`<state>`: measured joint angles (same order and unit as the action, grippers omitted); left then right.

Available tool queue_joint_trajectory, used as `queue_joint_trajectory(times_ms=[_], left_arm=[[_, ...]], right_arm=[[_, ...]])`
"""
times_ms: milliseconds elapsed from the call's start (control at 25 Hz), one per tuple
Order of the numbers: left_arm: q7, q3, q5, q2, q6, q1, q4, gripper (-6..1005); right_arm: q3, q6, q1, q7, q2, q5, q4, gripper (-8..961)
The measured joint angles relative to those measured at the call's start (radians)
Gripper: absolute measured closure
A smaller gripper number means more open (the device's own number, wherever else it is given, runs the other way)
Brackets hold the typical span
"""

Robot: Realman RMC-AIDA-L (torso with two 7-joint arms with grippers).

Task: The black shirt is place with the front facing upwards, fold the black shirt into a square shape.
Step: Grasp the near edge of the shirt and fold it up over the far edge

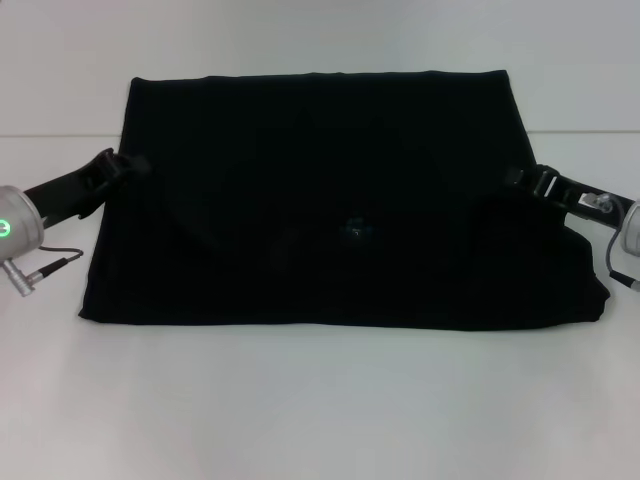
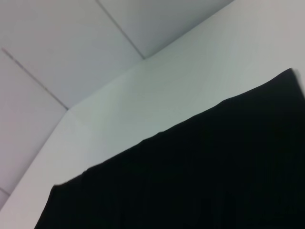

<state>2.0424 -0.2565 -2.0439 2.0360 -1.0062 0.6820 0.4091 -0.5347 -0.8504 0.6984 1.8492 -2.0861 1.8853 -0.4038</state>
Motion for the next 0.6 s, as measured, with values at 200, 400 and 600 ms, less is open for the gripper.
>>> queue_joint_trajectory(times_ms=[200,400,600], left_arm=[[-0.048,-0.002,0.031,0.019,0.030,0.005,-0.002,940],[-0.051,0.001,0.048,0.022,0.043,0.002,-0.003,829],[-0.051,0.003,0.091,0.022,0.046,-0.021,0.002,667]], right_arm=[[-0.010,0.001,0.004,0.000,0.000,-0.002,0.002,820],[-0.006,-0.016,-0.013,0.001,0.000,-0.049,-0.004,627],[-0.006,-0.076,-0.049,-0.008,0.011,-0.126,-0.008,388]])
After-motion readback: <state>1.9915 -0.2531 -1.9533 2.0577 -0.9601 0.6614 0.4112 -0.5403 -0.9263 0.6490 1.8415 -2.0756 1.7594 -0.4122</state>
